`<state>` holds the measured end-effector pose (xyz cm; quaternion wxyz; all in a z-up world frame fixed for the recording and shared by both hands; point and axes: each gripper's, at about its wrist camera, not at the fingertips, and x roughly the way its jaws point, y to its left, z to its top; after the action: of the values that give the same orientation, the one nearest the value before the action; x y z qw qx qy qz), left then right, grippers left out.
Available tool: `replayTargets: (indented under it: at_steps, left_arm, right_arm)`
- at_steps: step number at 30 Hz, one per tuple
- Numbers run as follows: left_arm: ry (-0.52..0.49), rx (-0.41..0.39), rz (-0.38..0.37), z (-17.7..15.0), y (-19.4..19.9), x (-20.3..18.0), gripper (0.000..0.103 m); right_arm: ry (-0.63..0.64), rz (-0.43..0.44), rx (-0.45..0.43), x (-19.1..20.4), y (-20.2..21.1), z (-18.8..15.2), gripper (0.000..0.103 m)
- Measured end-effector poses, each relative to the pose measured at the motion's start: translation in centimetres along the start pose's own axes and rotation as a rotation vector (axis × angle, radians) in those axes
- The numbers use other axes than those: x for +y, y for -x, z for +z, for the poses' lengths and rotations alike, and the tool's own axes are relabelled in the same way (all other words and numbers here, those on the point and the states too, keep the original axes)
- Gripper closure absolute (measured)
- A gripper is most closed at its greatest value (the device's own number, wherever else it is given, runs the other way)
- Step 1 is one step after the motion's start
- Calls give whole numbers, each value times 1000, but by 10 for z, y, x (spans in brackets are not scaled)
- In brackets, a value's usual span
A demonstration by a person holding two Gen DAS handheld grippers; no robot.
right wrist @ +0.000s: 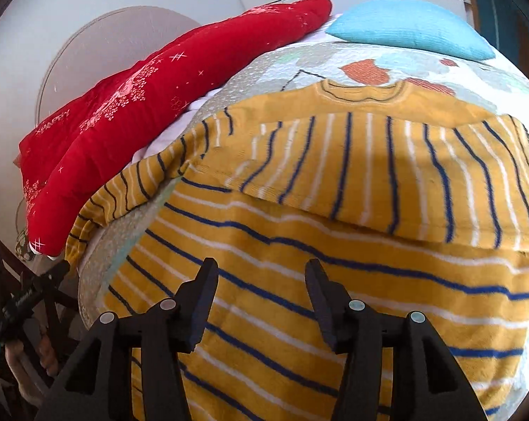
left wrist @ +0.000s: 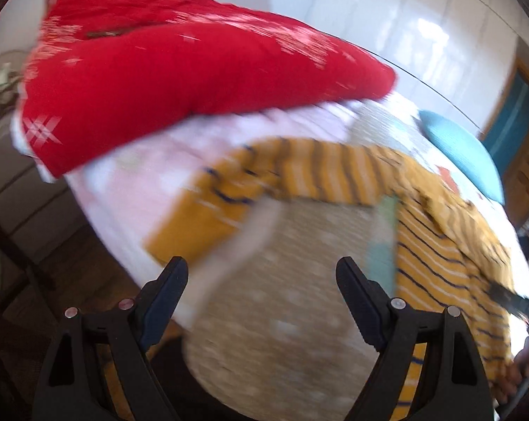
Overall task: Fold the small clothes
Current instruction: 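Grasp the other sleeve cuff with the left tool and fold it across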
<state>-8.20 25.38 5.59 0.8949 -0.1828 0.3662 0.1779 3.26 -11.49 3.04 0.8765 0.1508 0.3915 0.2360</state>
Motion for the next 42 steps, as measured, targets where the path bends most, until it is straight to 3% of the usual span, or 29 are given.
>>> replayTargets:
  at_steps: [5,8,10,12,13,14,17,21,25,28,29,30,32,33,37,42]
  left_arm:
    - [42,-69,120,19,-13,34,10]
    - [-36,-49,154,25,-37,31,10]
    - [-121,-9,127,27,-57,22,13]
    - [-159,68,64,31,-70,20,75]
    - [-145,80,41,37,-69,19,78]
    - [-134,71,33,45,-65,19,96]
    - [-89,15,-7,75,-43,12,95]
    - [-86,-56,-159,113,-10,-34,95]
    - [-192,-87,-404,119,25,-132,95]
    - [-349,-23,-657,90,47,-217,92]
    - [-399,-2,-707,77,53,-237,83]
    - [-454,16,-744,61,60,-256,60]
    - [-525,6,-758,33,69,-272,27]
    - [-547,-18,-739,20,73,-272,24]
    - [-632,-73,-563,-12,67,-249,23]
    - [-541,-15,-380,-1,13,-190,24]
  right_arm:
    - [-76,-21,-31,-28,15,-14,46]
    - [-110,-28,-39,-37,17,-19,46]
    - [-126,-33,-45,-41,19,-21,46]
    - [-131,-45,-57,-42,22,-23,46]
    - [-131,-53,-64,-43,24,-24,46]
    - [-129,-59,-70,-43,26,-24,46]
    - [-133,-73,-94,-46,35,-27,46]
    - [-166,-80,-150,-56,56,-33,46]
    - [-229,-98,-212,-75,82,-41,46]
    - [-278,-133,-239,-94,99,-48,46]
    - [-295,-145,-243,-101,104,-50,46]
    - [-312,-157,-248,-108,110,-52,46]
    - [-340,-177,-259,-120,120,-56,46]
    - [-350,-185,-266,-124,125,-58,46]
    - [-334,-203,-269,-131,131,-55,46]
    - [-273,-165,-232,-112,108,-40,46]
